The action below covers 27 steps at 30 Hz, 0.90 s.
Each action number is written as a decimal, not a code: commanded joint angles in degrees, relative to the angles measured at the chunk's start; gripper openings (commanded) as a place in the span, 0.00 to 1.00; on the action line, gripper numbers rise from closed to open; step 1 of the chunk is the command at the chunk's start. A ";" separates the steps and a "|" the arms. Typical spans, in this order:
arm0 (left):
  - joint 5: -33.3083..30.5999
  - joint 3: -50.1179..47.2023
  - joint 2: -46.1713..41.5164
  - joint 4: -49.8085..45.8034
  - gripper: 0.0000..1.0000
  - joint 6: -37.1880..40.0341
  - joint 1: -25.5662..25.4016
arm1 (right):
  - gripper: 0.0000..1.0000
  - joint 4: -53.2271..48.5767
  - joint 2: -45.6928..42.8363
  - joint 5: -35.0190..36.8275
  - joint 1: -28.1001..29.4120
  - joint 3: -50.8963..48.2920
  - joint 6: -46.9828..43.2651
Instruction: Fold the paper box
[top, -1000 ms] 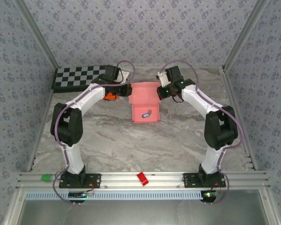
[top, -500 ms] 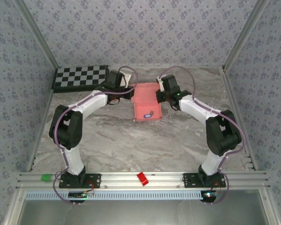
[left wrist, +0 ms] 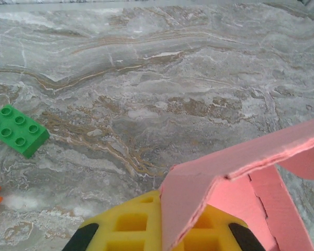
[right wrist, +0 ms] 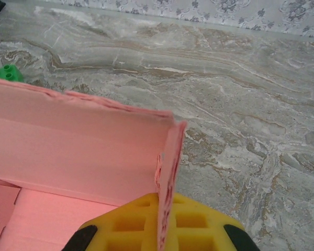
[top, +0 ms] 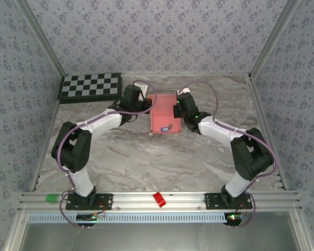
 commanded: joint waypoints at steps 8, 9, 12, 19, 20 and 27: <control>-6.17 -3.10 -2.29 7.37 0.00 -3.66 -1.38 | 0.06 7.06 0.26 9.82 2.83 -2.28 6.32; -6.38 -3.51 -2.35 7.84 0.00 -3.90 -1.53 | 0.06 7.34 0.33 10.04 3.01 -2.44 6.55; -6.65 -4.84 -2.71 9.40 0.00 -4.54 -1.70 | 0.06 8.21 0.43 10.68 3.60 -2.79 6.77; -6.57 -6.87 -2.94 11.62 0.00 -5.22 -2.06 | 0.10 9.48 0.60 11.03 4.34 -4.02 7.12; -6.52 -6.91 -2.90 11.72 0.00 -5.31 -2.07 | 0.10 9.55 0.64 11.02 4.40 -4.12 7.27; -6.47 -7.71 -2.93 12.49 0.00 -5.68 -2.36 | 0.11 10.60 0.54 11.38 4.88 -5.49 7.95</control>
